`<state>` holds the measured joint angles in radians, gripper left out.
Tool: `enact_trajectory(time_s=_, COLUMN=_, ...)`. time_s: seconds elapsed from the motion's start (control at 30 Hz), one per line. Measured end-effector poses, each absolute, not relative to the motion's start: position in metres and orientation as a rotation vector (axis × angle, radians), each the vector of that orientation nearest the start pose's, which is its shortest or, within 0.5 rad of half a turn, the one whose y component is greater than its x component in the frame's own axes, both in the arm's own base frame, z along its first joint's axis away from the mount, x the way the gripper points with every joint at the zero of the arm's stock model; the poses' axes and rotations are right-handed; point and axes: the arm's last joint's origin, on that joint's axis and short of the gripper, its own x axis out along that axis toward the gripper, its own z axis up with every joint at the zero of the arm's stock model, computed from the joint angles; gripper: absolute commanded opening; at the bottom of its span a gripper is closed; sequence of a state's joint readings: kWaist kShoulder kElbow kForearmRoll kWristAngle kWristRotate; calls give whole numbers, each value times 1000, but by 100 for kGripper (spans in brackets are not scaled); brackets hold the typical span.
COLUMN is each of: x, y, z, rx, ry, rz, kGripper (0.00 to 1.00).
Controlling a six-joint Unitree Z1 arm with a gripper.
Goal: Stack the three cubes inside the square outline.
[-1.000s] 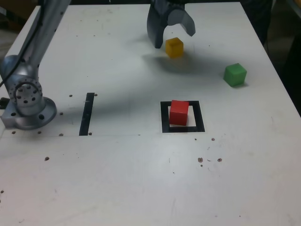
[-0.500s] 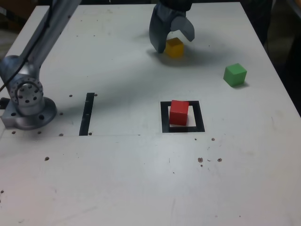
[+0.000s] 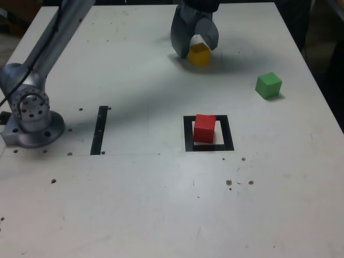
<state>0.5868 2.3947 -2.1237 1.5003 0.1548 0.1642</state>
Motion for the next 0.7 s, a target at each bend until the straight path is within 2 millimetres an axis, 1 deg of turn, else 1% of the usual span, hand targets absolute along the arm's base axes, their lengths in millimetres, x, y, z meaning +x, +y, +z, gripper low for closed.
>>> enact_trajectory(time_s=0.1, x=379, y=260, z=220, rx=-277, ry=1787, rz=370, kGripper=37)
enact_trajectory(time_s=0.27, x=382, y=260, z=210, rx=-282, ry=1802, rz=341, kGripper=37)
enact_trajectory(time_s=0.7, x=393, y=250, z=211, rx=-249, ry=1800, rz=304, kGripper=28)
